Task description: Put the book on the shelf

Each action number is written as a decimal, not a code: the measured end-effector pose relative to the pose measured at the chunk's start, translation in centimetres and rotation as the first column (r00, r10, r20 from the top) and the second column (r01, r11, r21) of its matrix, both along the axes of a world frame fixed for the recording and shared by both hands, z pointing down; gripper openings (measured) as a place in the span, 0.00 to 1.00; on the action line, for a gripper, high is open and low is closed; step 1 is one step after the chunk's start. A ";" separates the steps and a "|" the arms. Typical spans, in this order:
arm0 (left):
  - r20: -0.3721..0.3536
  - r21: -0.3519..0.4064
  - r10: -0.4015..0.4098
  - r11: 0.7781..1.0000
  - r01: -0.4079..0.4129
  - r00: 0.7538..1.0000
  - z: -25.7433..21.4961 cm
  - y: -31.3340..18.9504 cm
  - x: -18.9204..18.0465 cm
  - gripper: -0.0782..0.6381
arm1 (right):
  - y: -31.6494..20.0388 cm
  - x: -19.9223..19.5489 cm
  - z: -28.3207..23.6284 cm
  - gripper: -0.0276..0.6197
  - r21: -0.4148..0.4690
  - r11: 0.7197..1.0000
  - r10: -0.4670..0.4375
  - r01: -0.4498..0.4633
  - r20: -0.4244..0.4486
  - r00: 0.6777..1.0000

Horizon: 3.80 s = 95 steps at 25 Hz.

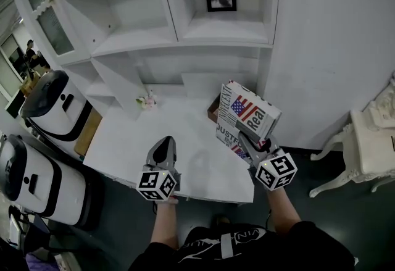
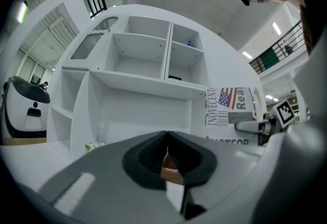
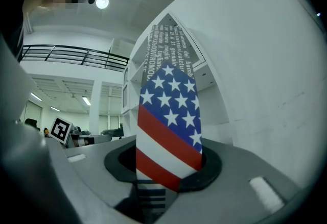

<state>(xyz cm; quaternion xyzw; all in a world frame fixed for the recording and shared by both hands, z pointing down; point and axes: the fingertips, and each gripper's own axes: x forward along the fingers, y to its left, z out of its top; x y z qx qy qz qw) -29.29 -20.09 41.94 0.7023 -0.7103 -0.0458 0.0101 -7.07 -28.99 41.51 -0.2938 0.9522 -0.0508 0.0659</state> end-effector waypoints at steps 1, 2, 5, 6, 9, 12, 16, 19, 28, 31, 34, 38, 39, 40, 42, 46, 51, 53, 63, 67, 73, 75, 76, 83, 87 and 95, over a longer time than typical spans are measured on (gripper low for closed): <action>-0.002 -0.006 0.006 1.000 -0.006 1.000 0.0 -0.7 0.2 0.11 | -0.3 0.2 -0.2 0.30 0.005 1.000 0.007 -0.007 -0.005 1.000; -0.002 -0.017 0.015 1.000 -0.015 1.000 0.0 -1.3 0.4 0.11 | -0.5 0.5 -0.3 0.30 0.010 1.000 0.016 -0.016 -0.012 1.000; 0.011 -0.058 0.045 0.997 -0.044 0.999 0.1 -3.1 0.8 0.11 | -1.3 1.1 -1.0 0.30 0.020 0.999 0.043 -0.042 -0.033 0.999; 0.012 -0.066 0.050 0.997 -0.049 0.999 -0.2 -3.9 0.8 0.11 | -1.9 1.1 -1.5 0.30 0.020 0.999 0.050 -0.049 -0.038 0.998; -0.008 -0.074 0.068 0.995 -0.068 0.998 -1.7 -6.9 0.4 0.11 | -3.8 0.9 -4.0 0.30 0.023 0.998 0.066 -0.065 -0.041 0.997; -0.021 -0.065 0.102 0.993 -0.103 0.995 -2.7 -9.0 0.1 0.11 | -4.4 0.7 -6.7 0.30 0.066 0.994 0.086 -0.083 -0.033 0.996; -0.007 -0.040 0.162 0.986 -0.162 0.987 -2.8 -9.7 0.2 0.11 | -2.7 0.4 -9.5 0.30 0.131 0.986 0.106 -0.105 -0.002 0.994; 0.014 -0.015 0.210 0.978 -0.210 0.978 -3.5 -10.1 0.2 0.11 | -1.3 -0.2 -12.0 0.30 0.154 0.983 0.100 -0.103 0.030 0.995; -0.006 0.018 0.274 0.962 -0.273 0.962 -7.8 -14.4 -1.3 0.11 | -2.7 -1.3 -21.7 0.30 0.176 0.979 0.081 -0.105 0.142 0.987; 0.001 0.027 0.297 0.954 -0.297 0.955 -8.5 -14.8 -1.1 0.11 | -2.9 -1.4 -24.3 0.30 0.213 0.970 0.086 -0.119 0.159 0.983; 0.003 0.039 0.321 0.946 -0.321 0.947 -9.1 -15.2 -0.8 0.11 | -3.3 -1.9 -26.7 0.30 0.262 0.954 0.110 -0.147 0.151 0.982; 0.005 0.050 0.355 0.934 -0.355 0.935 -9.6 -15.6 -0.3 0.11 | -4.5 -2.7 -29.5 0.30 0.313 0.930 0.154 -0.193 0.144 0.977; 0.008 0.053 0.362 0.931 -0.362 0.932 -9.8 -15.7 -0.2 0.11 | -4.9 -2.9 -30.1 0.30 0.325 0.923 0.168 -0.206 0.142 0.975; 0.011 0.055 0.368 0.928 -0.368 0.930 -9.8 -15.7 -0.1 0.11 | -5.3 -3.2 -30.7 0.30 0.336 0.916 0.181 -0.219 0.139 0.974; 0.014 0.061 0.375 0.925 -0.376 0.927 -10.0 -15.9 0.0 0.11 | -6.3 -3.8 -31.5 0.30 0.353 0.905 0.205 -0.237 0.128 0.970; 0.012 0.067 0.388 0.919 -0.388 0.922 -10.1 -16.2 -0.1 0.11 | -8.6 -5.0 -32.7 0.30 0.362 0.891 0.253 -0.275 0.110 0.961; 0.010 0.074 0.393 0.917 -0.393 0.919 -10.4 -16.6 -1.1 0.11 | -11.7 -6.8 -33.2 0.30 0.344 0.886 0.311 -0.309 0.051 0.949; 0.004 0.076 0.393 0.917 -0.392 0.920 -10.6 -16.9 -2.2 0.11 | -12.9 -8.3 -33.2 0.30 0.332 0.890 0.324 -0.312 0.019 0.946; -0.008 0.086 0.383 0.921 -0.381 0.924 -11.0 -17.1 -3.9 0.11 | -17.0 -10.9 -33.3 0.31 0.269 0.915 0.326 -0.301 -0.053 0.944; -0.006 0.088 0.379 0.922 -0.377 0.925 -10.8 -16.8 -3.9 0.11 | -18.1 -11.3 -33.2 0.31 0.246 0.924 0.318 -0.293 -0.069 0.946; -0.005 0.088 0.384 0.920 -0.382 0.923 -11.3 -16.5 -4.7 0.11 | -20.6 -12.9 -33.0 0.31 0.224 0.928 0.327 -0.297 -0.110 0.938; -0.002 0.090 0.381 0.921 -0.379 0.925 -11.5 -16.4 -5.0 0.11 | -21.4 -13.2 -33.0 0.31 0.210 0.929 0.333 -0.305 -0.115 0.936; -0.002 0.091 0.379 0.922 -0.377 0.926 -11.6 -16.2 -5.1 0.11 | -21.8 -13.4 -33.0 0.31 0.201 0.931 0.333 -0.306 -0.114 0.936; -0.008 0.099 0.362 0.928 -0.359 0.932 -12.0 -15.3 -6.4 0.11 | -24.1 -14.2 -32.9 0.31 0.153 0.942 0.316 -0.299 -0.102 0.943; -0.005 0.105 0.350 0.932 -0.348 0.937 -12.4 -14.8 -7.0 0.11 | -24.9 -14.9 -32.9 0.31 0.155 0.945 0.307 -0.289 -0.109 0.945; -0.017 0.118 0.340 0.934 -0.336 0.940 -12.4 -13.7 -7.7 0.11 | -25.3 -15.2 -32.9 0.32 0.192 0.935 0.323 -0.299 -0.105 0.941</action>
